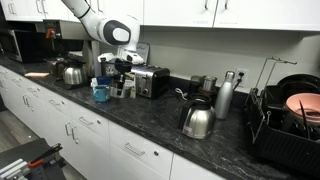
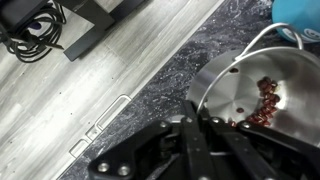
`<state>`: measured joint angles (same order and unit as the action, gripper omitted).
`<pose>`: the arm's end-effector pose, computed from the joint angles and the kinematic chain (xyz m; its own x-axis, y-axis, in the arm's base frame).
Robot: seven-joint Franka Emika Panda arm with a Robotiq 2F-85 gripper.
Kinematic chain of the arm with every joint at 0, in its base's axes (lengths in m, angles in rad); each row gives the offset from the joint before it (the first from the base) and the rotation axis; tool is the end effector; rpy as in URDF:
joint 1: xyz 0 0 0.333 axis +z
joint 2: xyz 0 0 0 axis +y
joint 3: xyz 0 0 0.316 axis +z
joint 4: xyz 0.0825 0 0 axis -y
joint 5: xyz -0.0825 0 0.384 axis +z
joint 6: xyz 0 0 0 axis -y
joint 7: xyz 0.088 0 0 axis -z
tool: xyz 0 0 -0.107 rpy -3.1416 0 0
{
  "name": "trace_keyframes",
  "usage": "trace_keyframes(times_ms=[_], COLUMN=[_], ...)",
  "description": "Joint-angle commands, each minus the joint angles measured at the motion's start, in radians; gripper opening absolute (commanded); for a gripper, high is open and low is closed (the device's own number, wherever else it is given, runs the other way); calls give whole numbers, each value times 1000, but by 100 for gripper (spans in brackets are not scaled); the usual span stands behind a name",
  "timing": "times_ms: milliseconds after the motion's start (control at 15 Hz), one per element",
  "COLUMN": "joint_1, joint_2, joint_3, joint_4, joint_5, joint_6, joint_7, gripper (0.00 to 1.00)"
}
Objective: Move the silver pot to the left, move the white box to the right
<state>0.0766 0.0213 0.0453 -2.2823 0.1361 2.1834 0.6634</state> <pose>0.5002 0.0663 0.3351 0.7998 -0.5785 -0.1603 -0.5866 -0.8099 -0.0039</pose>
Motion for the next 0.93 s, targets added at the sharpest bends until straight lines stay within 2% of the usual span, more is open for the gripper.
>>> trace_keyframes(times_ms=[0, 400, 867], joint_1=[6, 15, 24], joint_2=[-22, -6, 53], joint_3=[15, 27, 28], joint_4=[-44, -95, -117], joint_5=[-23, -14, -23], joint_6=[69, 135, 216], joint_7=[-78, -149, -136], gripper=[1, 1, 1])
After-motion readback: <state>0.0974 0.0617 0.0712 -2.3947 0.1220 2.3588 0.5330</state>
